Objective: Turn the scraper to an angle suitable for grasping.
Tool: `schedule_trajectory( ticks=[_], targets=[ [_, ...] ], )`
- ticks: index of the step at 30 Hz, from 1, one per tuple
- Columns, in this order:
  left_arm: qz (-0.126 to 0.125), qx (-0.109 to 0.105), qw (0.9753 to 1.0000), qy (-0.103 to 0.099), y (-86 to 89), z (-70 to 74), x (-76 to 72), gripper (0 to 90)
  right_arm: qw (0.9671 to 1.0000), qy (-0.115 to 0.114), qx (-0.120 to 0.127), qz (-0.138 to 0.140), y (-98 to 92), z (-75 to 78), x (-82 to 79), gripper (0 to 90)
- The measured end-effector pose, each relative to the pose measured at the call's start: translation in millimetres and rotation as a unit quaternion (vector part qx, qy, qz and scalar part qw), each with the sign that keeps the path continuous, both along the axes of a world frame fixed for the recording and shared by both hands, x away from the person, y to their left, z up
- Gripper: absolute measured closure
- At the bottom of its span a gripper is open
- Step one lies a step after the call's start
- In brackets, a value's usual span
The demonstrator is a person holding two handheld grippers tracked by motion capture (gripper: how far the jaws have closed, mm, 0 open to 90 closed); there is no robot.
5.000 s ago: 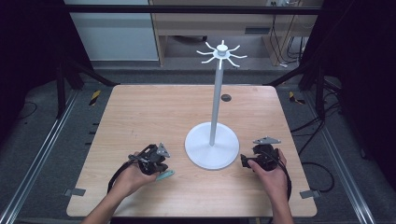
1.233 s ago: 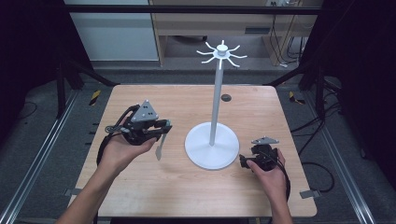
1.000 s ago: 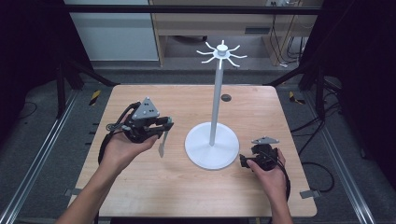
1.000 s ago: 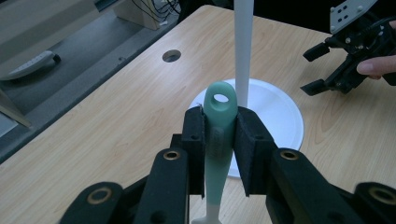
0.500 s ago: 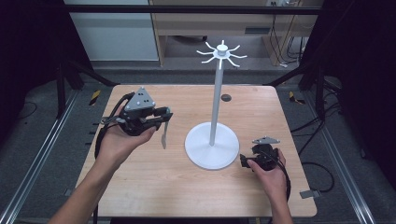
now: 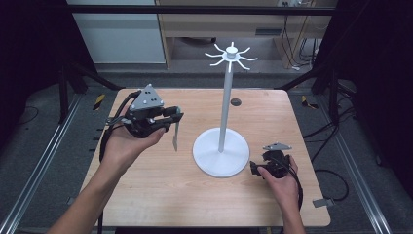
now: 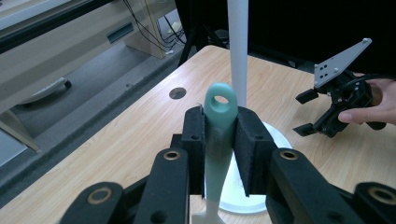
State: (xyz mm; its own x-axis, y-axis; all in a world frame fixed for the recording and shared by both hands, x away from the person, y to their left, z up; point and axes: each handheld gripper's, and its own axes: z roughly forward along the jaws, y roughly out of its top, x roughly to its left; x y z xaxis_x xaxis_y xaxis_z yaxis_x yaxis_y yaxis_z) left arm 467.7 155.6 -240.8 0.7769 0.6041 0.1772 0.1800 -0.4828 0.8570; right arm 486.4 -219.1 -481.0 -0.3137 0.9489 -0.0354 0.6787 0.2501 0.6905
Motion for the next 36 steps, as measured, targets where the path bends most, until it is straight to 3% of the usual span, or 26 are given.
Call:
schedule_trajectory(
  ticks=[8,20,36],
  targets=[
    [-0.003,-0.004,1.0,-0.004,-2.8,6.5,-0.7,74.9,1.0,0.0,0.0,0.0,-0.4,-0.1,-0.1,9.1],
    [-0.009,-0.034,0.9994,0.005,-8.7,12.7,6.2,74.9,1.0,-0.003,0.0,-0.002,-1.9,1.0,-0.5,9.1],
    [-0.013,-0.042,0.999,-0.003,-20.9,30.0,7.6,75.2,1.0,-0.003,0.001,0.001,-1.3,1.8,-1.2,9.2]
  ],
)
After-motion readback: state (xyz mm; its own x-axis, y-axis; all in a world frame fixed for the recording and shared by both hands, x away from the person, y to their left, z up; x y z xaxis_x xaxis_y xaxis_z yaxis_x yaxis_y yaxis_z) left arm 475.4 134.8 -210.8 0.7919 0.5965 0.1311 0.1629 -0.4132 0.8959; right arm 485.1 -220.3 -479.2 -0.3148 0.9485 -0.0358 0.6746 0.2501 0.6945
